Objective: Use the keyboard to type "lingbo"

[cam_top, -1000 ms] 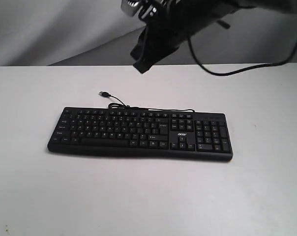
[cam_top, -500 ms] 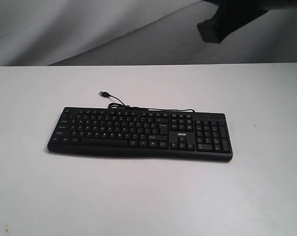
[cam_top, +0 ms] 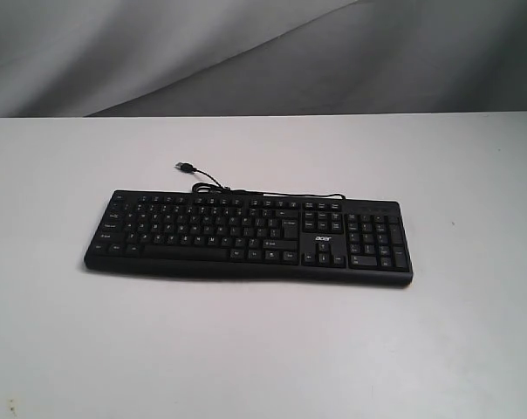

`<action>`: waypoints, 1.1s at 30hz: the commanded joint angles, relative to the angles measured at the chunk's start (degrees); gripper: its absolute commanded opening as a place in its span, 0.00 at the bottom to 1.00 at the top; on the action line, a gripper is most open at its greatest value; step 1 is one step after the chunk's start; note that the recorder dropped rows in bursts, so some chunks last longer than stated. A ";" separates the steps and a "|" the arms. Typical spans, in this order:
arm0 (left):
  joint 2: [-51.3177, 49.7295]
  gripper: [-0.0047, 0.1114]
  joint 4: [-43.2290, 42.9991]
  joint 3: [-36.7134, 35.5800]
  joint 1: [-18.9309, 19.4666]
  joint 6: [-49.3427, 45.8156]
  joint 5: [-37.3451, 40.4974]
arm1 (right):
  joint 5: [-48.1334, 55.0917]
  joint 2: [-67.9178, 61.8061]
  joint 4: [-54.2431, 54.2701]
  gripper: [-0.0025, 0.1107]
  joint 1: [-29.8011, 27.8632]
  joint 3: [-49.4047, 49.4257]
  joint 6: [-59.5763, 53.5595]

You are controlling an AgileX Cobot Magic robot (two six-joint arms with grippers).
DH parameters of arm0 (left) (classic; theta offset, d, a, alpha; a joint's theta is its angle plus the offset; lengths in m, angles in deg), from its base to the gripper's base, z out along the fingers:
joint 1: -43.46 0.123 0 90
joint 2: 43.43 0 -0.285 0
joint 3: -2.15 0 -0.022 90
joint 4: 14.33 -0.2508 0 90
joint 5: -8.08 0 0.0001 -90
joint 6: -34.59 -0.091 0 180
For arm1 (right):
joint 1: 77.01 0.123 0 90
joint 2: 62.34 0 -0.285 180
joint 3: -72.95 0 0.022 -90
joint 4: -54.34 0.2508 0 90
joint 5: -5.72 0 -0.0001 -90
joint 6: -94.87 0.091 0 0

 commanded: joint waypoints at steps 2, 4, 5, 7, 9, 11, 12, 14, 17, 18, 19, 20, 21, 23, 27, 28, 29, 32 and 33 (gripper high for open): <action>0.28 0.04 -0.01 -0.28 -0.31 0.12 -0.54 | -1.02 8.51 0.59 0.02 -10.33 5.09 16.79; 0.28 0.04 -0.01 -0.28 -0.31 0.12 -0.54 | -1.69 13.08 0.59 0.02 -15.88 9.99 18.10; 0.28 0.04 -0.01 -0.28 -0.31 0.12 -0.54 | -2.40 15.96 0.59 0.02 -18.64 13.15 18.40; 0.28 0.04 -0.01 -0.28 -0.31 0.12 -0.54 | -5.06 22.13 0.59 0.02 -23.18 20.34 18.49; 0.28 0.04 -0.01 -0.28 -0.31 0.12 -0.54 | -8.34 27.85 0.59 0.02 -25.51 27.23 18.53; 0.28 0.04 -0.01 -0.28 -0.31 0.12 -0.54 | -12.72 35.85 0.59 0.02 -27.26 36.88 18.64; 0.28 0.04 -0.01 -0.28 -0.31 0.12 -0.54 | -14.45 38.63 0.59 0.02 -27.26 40.25 18.64; 0.28 0.04 -0.01 -0.28 -0.31 0.12 -0.54 | -16.45 41.68 2.14 0.02 -27.26 43.77 18.64; 0.28 0.04 -0.01 -0.28 -0.31 0.12 -0.54 | -15.82 46.71 3.04 0.02 -27.26 47.94 18.94; 0.28 0.04 -0.01 -0.28 -0.31 0.12 -0.54 | -15.51 47.47 3.13 0.02 -27.26 48.49 19.76; 0.28 0.04 -0.01 -0.28 -0.31 0.12 -0.54 | -14.63 48.53 3.45 0.02 -27.26 49.90 23.50; 0.28 0.04 -0.01 -0.28 -0.31 0.12 -0.54 | -14.89 48.64 3.44 0.02 -27.26 50.67 25.92; 0.28 0.04 -0.01 -0.28 -0.31 0.12 -0.54 | -14.34 49.35 1.91 0.02 -27.26 51.84 26.22; 0.28 0.04 -0.01 -0.28 -0.31 0.12 -0.54 | -9.34 50.16 -7.46 0.02 -27.26 52.37 21.42; 0.28 0.04 -0.01 -0.28 -0.31 0.12 -0.54 | -1.86 50.48 -17.22 0.02 -27.26 52.49 32.01; 0.28 0.04 -0.01 -0.28 -0.31 0.12 -0.54 | -1.75 50.48 -17.22 0.02 -27.26 52.49 38.84; 0.28 0.04 -0.01 -0.28 -0.31 0.12 -0.54 | -1.75 50.48 -17.33 0.02 -27.26 52.49 45.28; 0.28 0.04 -0.01 -0.28 -0.31 0.12 -0.54 | -1.35 50.48 -17.74 0.02 -27.26 52.49 46.58; 0.28 0.04 -0.01 -0.28 -0.31 0.12 -0.54 | -1.21 50.48 -18.59 0.02 -27.26 52.49 46.18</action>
